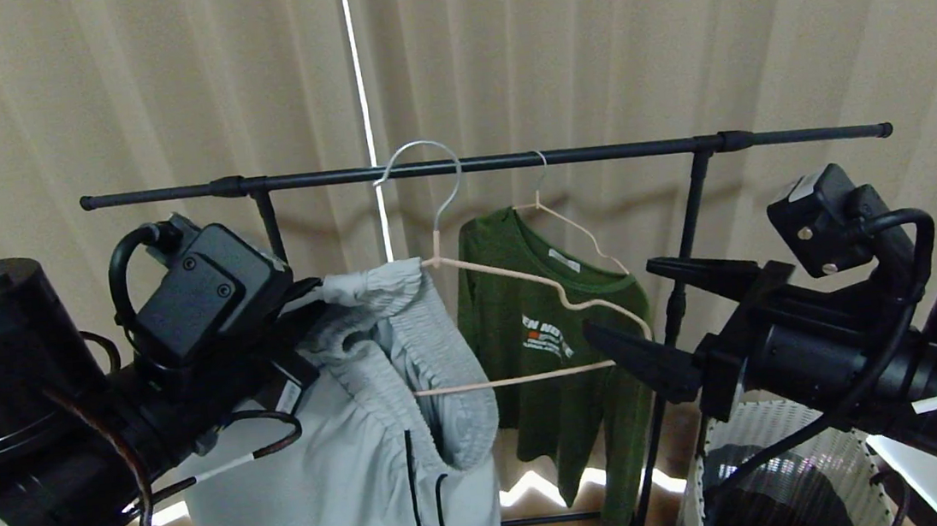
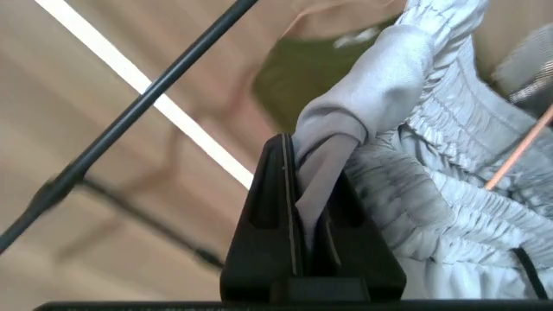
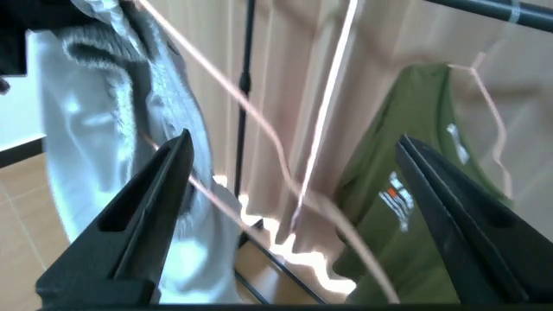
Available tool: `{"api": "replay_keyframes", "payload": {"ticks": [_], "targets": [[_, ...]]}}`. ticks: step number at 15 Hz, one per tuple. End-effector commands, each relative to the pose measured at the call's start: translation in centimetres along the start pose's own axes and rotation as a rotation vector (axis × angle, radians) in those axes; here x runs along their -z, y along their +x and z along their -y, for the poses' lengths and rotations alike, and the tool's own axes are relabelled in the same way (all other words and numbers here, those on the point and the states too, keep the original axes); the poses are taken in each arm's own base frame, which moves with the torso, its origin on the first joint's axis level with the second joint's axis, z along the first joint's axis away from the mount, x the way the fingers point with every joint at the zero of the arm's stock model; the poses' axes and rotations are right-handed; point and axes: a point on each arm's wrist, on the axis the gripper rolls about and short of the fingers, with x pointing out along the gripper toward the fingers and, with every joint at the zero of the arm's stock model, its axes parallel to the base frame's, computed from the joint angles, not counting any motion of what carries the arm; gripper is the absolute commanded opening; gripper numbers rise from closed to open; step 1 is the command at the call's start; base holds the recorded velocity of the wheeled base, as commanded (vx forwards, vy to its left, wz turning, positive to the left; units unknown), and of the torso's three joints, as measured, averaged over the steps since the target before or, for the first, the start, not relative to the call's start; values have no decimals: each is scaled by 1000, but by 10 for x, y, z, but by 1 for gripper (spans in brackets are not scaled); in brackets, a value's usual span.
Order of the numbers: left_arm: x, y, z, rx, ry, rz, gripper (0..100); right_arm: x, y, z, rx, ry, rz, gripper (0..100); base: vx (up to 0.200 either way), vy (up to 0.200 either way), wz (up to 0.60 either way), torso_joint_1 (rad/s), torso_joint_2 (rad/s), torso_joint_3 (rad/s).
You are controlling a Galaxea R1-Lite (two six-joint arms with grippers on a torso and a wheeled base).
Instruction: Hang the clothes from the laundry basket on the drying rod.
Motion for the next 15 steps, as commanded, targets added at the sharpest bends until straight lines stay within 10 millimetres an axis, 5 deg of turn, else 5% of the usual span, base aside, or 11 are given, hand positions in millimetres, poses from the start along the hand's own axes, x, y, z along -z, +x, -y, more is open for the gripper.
{"api": "replay_keyframes", "payload": {"ticks": [1, 10, 15], "targets": [[1, 0, 0, -14, -11, -13, 0, 1, -5, 5, 22, 1, -1, 100, 0, 0, 0, 0, 0, 0], [13, -4, -14, -230, -31, -167, 0, 16, -6, 8, 33, -2, -65, 100, 0, 0, 0, 0, 0, 0], [-3, -9, -18, -246, -143, -85, 0, 26, -7, 6, 23, 3, -107, 100, 0, 0, 0, 0, 0, 0]]}}
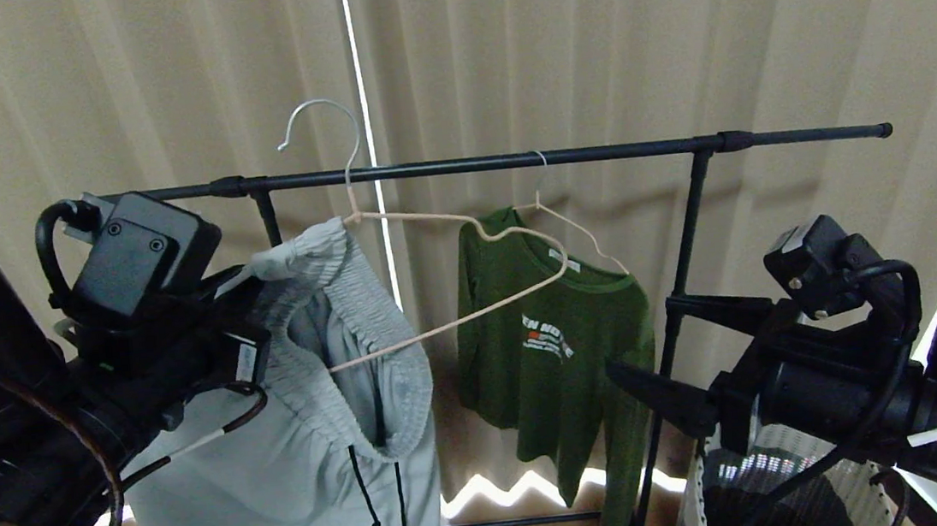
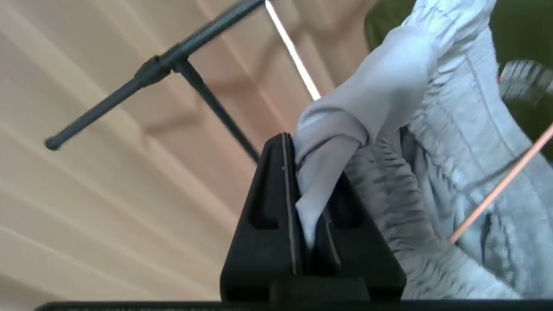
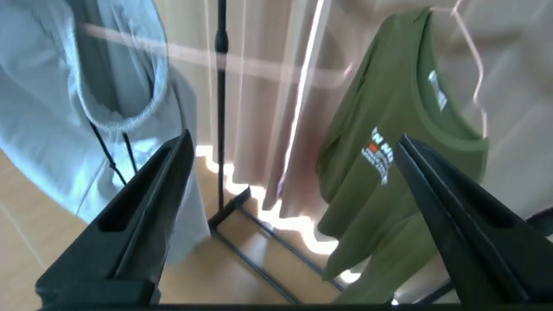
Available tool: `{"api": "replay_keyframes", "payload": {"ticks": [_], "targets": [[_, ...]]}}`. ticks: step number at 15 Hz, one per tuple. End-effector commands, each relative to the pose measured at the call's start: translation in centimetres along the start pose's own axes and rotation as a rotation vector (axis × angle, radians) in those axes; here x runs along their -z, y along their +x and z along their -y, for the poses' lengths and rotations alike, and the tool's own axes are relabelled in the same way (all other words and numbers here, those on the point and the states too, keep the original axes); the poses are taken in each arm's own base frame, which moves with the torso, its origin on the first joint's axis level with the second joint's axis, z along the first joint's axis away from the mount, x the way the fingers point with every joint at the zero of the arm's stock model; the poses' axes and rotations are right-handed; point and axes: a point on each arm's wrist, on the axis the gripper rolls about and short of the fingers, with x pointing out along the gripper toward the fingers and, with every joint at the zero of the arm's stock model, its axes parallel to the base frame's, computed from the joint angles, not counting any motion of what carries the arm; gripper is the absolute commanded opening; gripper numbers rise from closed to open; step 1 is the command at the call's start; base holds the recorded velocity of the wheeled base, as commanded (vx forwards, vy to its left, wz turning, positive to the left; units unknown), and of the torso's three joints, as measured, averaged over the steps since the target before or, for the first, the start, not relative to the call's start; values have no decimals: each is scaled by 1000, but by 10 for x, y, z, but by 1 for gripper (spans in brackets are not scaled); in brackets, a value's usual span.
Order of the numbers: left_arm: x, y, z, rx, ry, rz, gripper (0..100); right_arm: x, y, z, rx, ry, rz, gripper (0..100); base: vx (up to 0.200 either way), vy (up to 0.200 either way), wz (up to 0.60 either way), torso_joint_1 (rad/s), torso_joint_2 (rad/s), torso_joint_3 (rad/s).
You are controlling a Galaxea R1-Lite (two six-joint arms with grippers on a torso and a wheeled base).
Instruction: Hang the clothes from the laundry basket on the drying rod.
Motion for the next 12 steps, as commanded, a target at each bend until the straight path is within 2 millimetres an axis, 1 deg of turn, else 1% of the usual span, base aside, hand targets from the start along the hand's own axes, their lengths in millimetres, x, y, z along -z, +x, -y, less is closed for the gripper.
{"api": "replay_keyframes", "payload": {"ticks": [1, 2, 3, 5, 6, 7, 8, 10, 12], "targets": [[-9, 0, 0, 3, -69, 32, 0, 6, 6, -6, -33, 3, -24, 100, 0, 0, 0, 0, 0, 0], [-13, 1, 2, 11, -111, 44, 0, 8, 9, -11, -51, 6, -34, 100, 0, 0, 0, 0, 0, 0], [-20, 1, 13, 63, -191, 67, 0, 13, 16, -20, -87, 35, -63, 100, 0, 0, 0, 0, 0, 0], [-26, 0, 19, 97, -230, 83, 0, 16, 21, -30, -122, 76, -80, 100, 0, 0, 0, 0, 0, 0], [-25, 0, 23, 113, -243, 82, 0, 13, 23, -40, -157, 102, -76, 100, 0, 0, 0, 0, 0, 0], [-26, 0, 24, 118, -262, 84, 0, 12, 28, -43, -165, 121, -77, 100, 0, 0, 0, 0, 0, 0], [-28, -1, 28, 139, -274, 88, 0, 9, 32, -47, -177, 135, -61, 100, 0, 0, 0, 0, 0, 0], [-29, -4, 32, 159, -284, 93, 0, 6, 36, -51, -192, 138, -27, 100, 0, 0, 0, 0, 0, 0], [-32, -8, 37, 183, -287, 104, 0, 10, 42, -52, -191, 136, -25, 100, 0, 0, 0, 0, 0, 0]]}}
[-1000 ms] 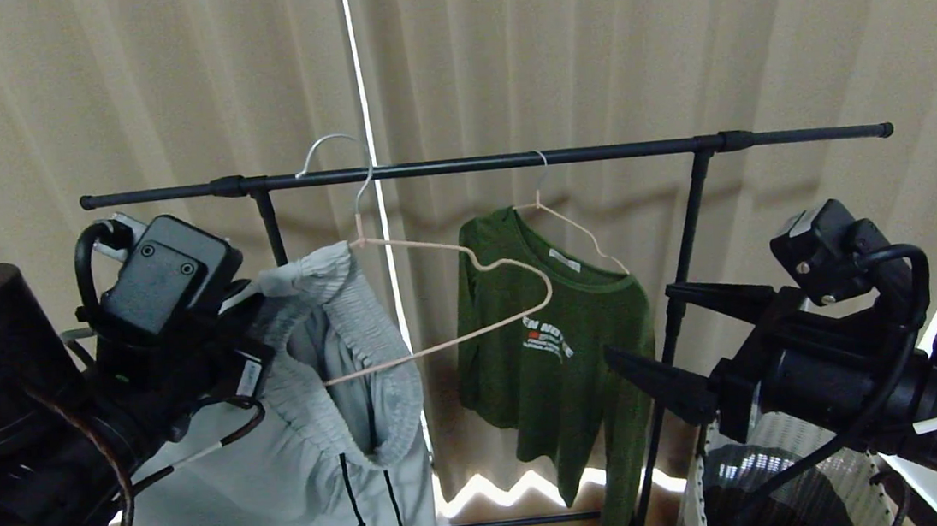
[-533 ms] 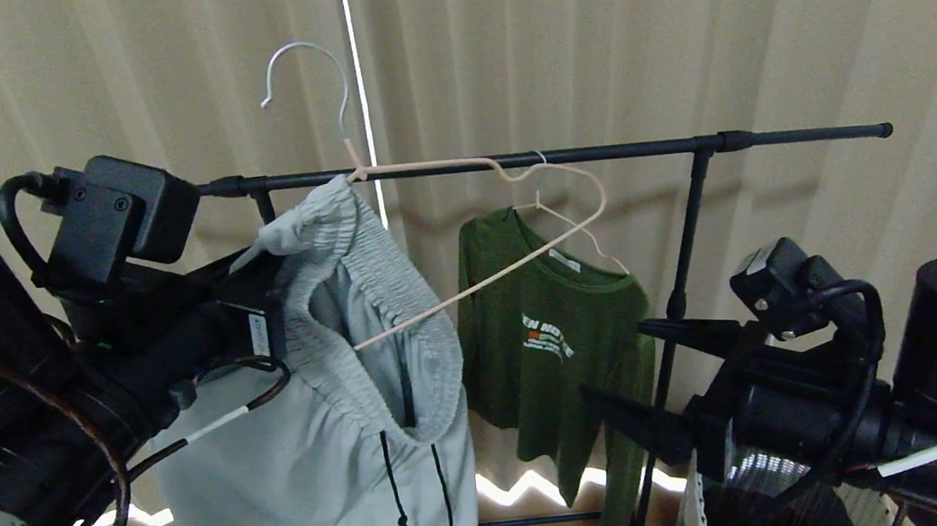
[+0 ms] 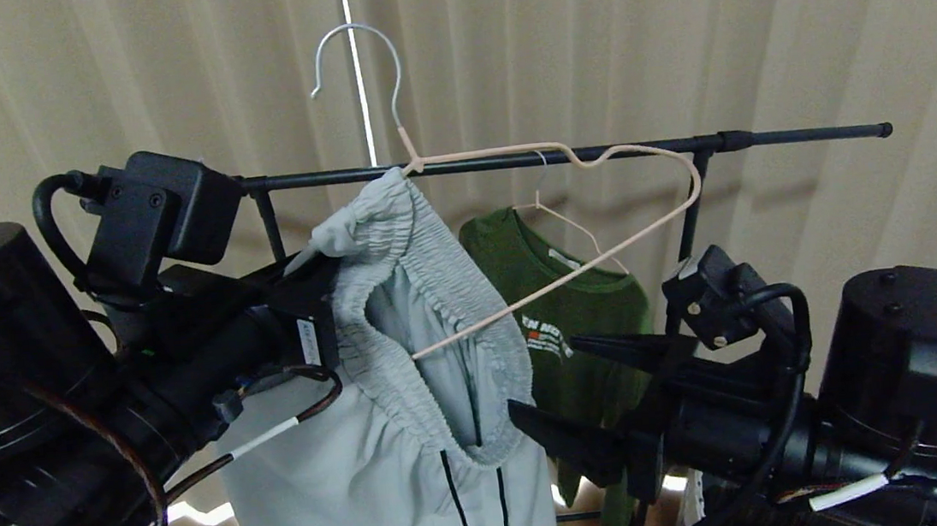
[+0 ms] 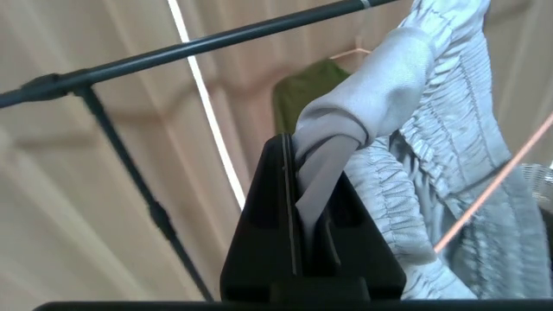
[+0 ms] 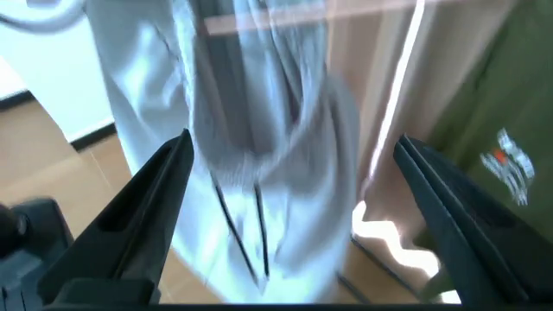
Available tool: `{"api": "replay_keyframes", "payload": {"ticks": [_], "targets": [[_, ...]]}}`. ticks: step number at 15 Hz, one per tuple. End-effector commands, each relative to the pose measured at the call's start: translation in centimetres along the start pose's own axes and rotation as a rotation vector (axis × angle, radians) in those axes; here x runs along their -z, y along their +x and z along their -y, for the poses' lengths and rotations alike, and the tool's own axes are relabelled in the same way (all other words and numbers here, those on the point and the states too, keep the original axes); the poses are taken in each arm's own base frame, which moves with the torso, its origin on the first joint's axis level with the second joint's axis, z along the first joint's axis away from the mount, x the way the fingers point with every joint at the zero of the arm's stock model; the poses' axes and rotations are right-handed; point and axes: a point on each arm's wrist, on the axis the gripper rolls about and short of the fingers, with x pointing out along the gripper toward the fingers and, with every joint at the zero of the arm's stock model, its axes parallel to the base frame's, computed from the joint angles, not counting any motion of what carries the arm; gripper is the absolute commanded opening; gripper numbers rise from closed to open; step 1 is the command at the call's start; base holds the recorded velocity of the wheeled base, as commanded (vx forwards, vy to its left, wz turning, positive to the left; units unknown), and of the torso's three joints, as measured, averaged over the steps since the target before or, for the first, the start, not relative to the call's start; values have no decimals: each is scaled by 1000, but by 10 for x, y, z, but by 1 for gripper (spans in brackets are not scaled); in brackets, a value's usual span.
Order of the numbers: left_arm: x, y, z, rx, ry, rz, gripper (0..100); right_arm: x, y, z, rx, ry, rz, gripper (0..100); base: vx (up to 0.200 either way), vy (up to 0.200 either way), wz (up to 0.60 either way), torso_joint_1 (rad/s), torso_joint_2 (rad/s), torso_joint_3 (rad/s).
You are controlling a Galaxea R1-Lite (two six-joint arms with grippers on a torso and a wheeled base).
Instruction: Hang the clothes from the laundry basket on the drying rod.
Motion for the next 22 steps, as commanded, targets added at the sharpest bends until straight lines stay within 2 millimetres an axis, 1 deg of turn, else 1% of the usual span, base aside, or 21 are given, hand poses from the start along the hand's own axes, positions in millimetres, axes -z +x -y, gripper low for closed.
{"api": "replay_keyframes", "payload": {"ticks": [1, 3, 7, 11, 12, 14, 16, 19, 22], "targets": [[-2, -2, 5, 21, -1, 7, 0, 9, 9, 1, 6, 1, -37, 100, 0, 0, 0, 0, 0, 0], [-2, -4, 6, 28, 2, 10, 0, 13, 14, 4, 17, 4, -46, 100, 0, 0, 0, 0, 0, 0], [-7, -10, 12, 63, -2, 29, 0, 20, 21, 17, 58, 11, -54, 100, 0, 0, 0, 0, 0, 0], [-9, -11, 11, 61, -2, 41, 0, 20, 20, 19, 99, 11, -49, 100, 0, 0, 0, 0, 0, 0], [-9, -11, 11, 59, 1, 41, 0, 19, 19, 20, 100, 11, -44, 0, 0, 0, 0, 0, 0, 0], [-8, -10, 9, 51, 5, 36, 0, 15, 15, 22, 111, 11, -30, 0, 0, 0, 0, 0, 0, 0], [-4, -9, 8, 44, 16, 22, 0, 10, 12, 28, 137, 12, -9, 0, 0, 0, 0, 0, 0, 0], [-3, -8, 7, 39, 50, 17, 0, 0, 5, 49, 213, 8, 30, 0, 0, 0, 0, 0, 0, 0], [3, -4, -6, -17, 110, -6, 0, -11, -1, 80, 320, -27, 88, 0, 0, 0, 0, 0, 0, 0]]}}
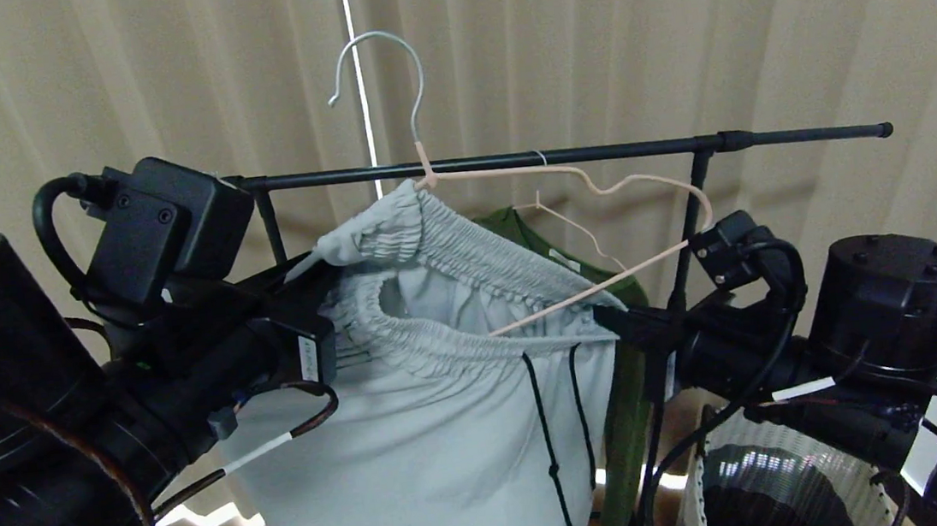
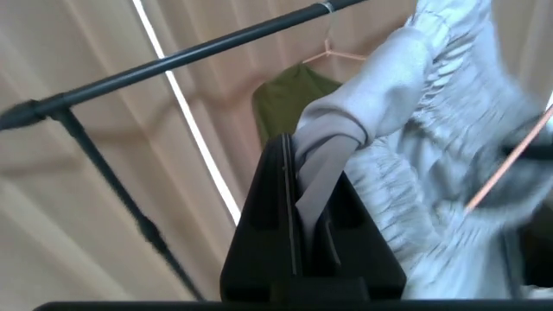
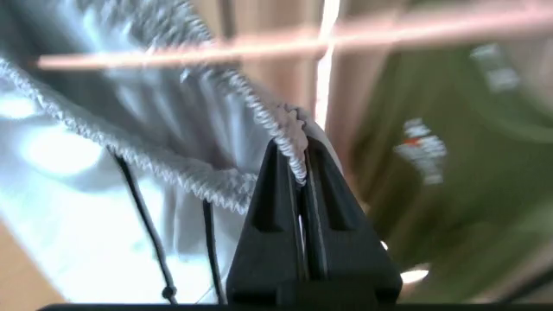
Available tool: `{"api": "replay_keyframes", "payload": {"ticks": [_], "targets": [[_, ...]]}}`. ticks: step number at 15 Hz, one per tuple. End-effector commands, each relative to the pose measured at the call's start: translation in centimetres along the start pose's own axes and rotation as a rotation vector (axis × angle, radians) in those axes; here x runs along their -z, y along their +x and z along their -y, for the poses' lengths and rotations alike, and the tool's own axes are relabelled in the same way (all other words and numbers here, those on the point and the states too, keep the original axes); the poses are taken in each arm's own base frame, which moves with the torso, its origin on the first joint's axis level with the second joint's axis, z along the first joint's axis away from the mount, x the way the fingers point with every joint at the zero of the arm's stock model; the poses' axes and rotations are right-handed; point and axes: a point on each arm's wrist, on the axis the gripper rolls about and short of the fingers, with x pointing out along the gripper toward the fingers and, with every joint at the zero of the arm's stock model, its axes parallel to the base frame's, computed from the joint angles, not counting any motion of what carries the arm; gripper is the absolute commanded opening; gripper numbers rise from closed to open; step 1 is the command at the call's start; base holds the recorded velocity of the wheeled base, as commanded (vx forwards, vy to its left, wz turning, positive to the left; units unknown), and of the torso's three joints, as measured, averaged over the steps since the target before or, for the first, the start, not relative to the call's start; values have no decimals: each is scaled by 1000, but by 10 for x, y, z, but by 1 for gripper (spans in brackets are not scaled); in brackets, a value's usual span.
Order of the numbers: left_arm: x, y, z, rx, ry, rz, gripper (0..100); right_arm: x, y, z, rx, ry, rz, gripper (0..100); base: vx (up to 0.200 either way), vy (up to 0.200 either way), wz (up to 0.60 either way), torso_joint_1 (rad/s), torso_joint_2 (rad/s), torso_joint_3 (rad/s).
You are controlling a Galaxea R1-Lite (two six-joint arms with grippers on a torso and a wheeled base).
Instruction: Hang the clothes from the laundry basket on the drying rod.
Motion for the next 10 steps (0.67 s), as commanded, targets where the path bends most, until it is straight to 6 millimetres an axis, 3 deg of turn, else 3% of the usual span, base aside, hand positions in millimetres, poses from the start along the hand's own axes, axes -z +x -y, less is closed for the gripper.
{"api": "replay_keyframes", "payload": {"ticks": [1, 4, 7, 10], "targets": [[5, 3, -5, -24, 15, -22, 0, -9, 2, 22, 76, -8, 46, 0, 0, 0, 0, 0, 0, 0], [10, 2, -13, -59, 88, -38, 0, -17, 3, 37, 129, -7, 72, 0, 0, 0, 0, 0, 0, 0], [19, 4, -27, -129, 202, -39, 0, -20, 5, 42, 140, -6, 84, 0, 0, 0, 0, 0, 0, 0], [28, 1, -28, -136, 230, -56, 0, -20, 5, 42, 140, -6, 84, 0, 0, 0, 0, 0, 0, 0]]}}
